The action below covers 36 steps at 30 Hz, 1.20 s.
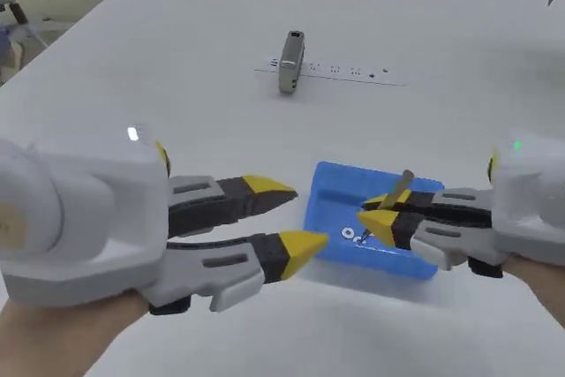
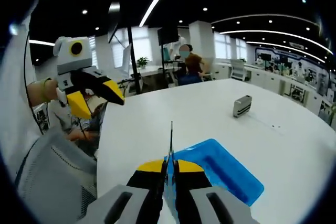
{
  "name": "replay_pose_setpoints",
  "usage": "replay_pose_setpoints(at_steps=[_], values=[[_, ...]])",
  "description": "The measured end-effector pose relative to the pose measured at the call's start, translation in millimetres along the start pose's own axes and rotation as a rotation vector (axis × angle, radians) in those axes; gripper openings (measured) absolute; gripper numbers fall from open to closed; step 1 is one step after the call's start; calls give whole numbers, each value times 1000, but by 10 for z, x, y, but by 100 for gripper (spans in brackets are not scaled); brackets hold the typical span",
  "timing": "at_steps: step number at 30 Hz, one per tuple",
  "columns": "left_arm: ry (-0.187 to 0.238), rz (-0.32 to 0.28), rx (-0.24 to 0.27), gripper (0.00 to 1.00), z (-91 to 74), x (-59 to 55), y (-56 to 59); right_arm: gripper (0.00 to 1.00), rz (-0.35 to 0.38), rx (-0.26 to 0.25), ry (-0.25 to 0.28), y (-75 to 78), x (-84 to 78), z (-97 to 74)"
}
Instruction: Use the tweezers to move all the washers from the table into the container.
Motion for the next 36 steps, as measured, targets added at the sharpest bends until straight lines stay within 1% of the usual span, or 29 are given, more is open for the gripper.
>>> replay_pose_setpoints(at_steps=[2, 3, 4, 5, 6, 7, 8, 10, 11, 13, 14, 17, 19, 21, 24, 26, 28, 29, 31, 33, 36], values=[[-10, 26, -44, 19, 58, 11, 72, 3, -4, 24, -10, -102, -32, -64], [-11, 32, -76, 19, 90, 18, 128, 3, -16, 53, -31, -171, -68, -92], [-26, 40, -122, 18, 133, 12, 210, 3, -41, 72, -66, -239, -130, -125], [-43, 52, -146, 18, 164, -2, 255, 3, -66, 78, -91, -277, -176, -142], [-59, 76, -174, 17, 214, -12, 314, 3, -114, 103, -145, -349, -268, -164], [-70, 89, -198, 16, 243, -21, 359, 3, -140, 114, -167, -391, -314, -169], [-88, 101, -234, 15, 287, -34, 429, 3, -180, 130, -213, -453, -395, -178], [-112, 111, -274, 14, 335, -58, 504, 3, -223, 149, -241, -544, -453, -173], [-135, 127, -307, 13, 367, -89, 561, 3, -227, 155, -247, -562, -464, -173], [-174, 158, -345, 10, 405, -143, 630, 3, -238, 159, -264, -613, -500, -164], [-189, 166, -351, 8, 420, -164, 644, 3, -246, 161, -279, -628, -525, -164], [-209, 176, -362, 7, 466, -196, 670, 3, -283, 163, -315, -646, -564, -161], [-230, 191, -382, 6, 480, -227, 690, 3, -300, 165, -329, -663, -570, -155], [-259, 214, -395, 0, 488, -271, 697, 3, -311, 168, -336, -667, -579, -153], [-285, 232, -391, 0, 503, -309, 673, 3, -324, 167, -362, -662, -638, -143], [-311, 248, -389, 0, 505, -365, 654, 3, -328, 170, -385, -666, -687, -139], [-354, 263, -389, 0, 494, -458, 636, 4, -334, 170, -409, -665, -753, -125], [-386, 287, -372, 0, 487, -526, 598, 4, -347, 170, -426, -662, -801, -114], [-433, 316, -351, 0, 474, -626, 547, 5, -374, 138, -450, -618, -851, -96], [-484, 328, -344, 0, 456, -760, 510, 5, -361, 162, -456, -663, -918, -58], [-504, 302, -342, 0, 465, -894, 483, 5, -336, 167, -448, -685, -1009, 2]])
Point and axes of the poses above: the centre of the closed fingertips' face, and the gripper's own axes: z roughly forward along the fingers, y roughly to its right, x roughly out of its top, the point moved 2 cm from there along -z, roughly backward along the fingers, and after that the axes turned 5 degrees about -z, right-handed, at the moved point
